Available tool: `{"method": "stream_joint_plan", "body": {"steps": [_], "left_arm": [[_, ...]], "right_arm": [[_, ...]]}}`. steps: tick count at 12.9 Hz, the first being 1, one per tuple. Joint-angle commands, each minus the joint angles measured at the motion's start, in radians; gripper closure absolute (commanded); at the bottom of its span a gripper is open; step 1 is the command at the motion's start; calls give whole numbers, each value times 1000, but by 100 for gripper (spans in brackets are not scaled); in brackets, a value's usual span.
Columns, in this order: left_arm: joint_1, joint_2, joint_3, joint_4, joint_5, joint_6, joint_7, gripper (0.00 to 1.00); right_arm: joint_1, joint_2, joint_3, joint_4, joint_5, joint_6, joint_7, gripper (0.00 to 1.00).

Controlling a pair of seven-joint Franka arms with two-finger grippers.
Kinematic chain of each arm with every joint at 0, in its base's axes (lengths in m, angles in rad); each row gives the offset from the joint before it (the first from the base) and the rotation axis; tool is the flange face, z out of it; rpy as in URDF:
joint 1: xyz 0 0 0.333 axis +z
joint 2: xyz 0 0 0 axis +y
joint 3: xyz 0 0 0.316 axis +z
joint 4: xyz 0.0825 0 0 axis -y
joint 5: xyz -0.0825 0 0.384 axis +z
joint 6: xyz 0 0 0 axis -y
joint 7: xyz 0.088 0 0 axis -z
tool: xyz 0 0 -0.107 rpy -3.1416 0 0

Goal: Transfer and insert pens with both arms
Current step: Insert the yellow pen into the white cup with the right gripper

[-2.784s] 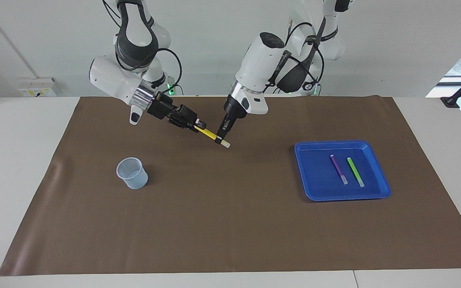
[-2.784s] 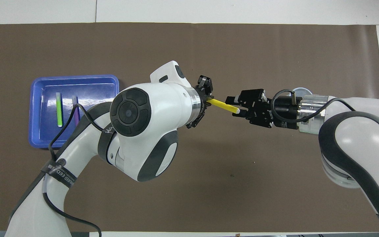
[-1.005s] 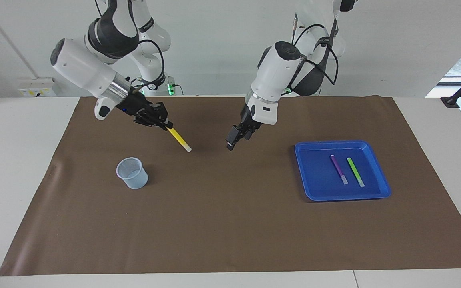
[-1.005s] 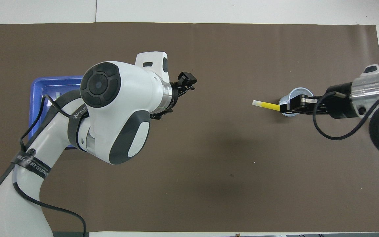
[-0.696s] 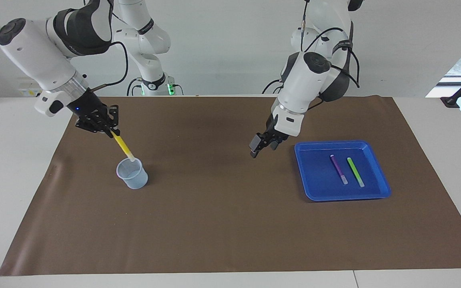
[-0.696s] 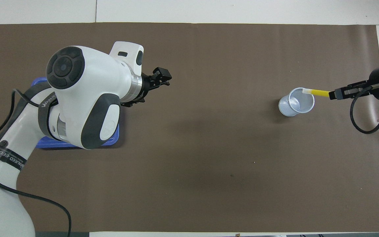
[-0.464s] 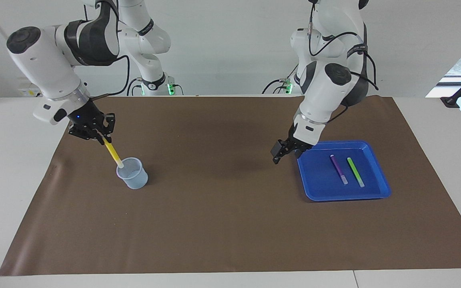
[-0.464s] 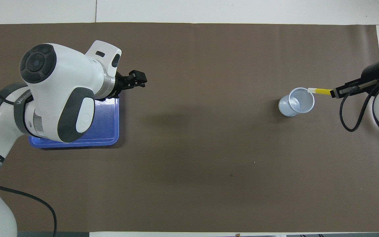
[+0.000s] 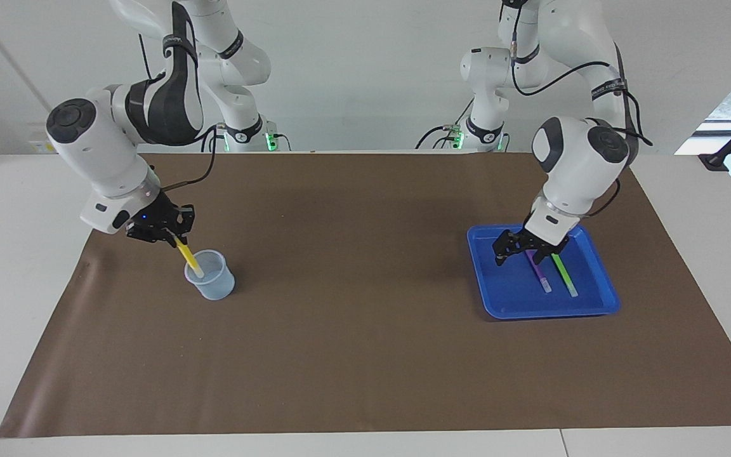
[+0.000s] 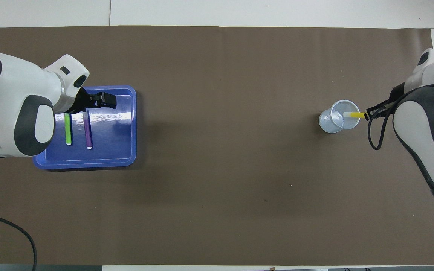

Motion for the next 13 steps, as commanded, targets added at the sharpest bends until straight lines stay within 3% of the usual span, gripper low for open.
{"method": "stream_joint_plan", "body": {"steps": [1,6,7,8,9,10,13], "left_arm": [[47,-8,-9,-70,31,73,91,0],[85,56,-9,-80,98,103,97,0],[85,58,-9,-99,98,115,96,0],[87,59,-9,-128,98,136,94,0],[87,58,-9,-148,98,138,91,7],[87,58,-9,-151,98,137,90,23],[90,52,-9,-171,98,134,88,95]], "right_arm": [[0,-25,5,-59,-19,56,-22,100],[24,-28,11,-135,-17,149,-18,100],[26,-28,11,-135,-17,148,-18,86],[26,-28,11,-129,-15,145,-18,57],[24,-23,11,-117,-8,140,-18,1],[24,-12,11,-75,-6,122,-21,0],[23,12,12,79,30,-17,-18,0]]}}
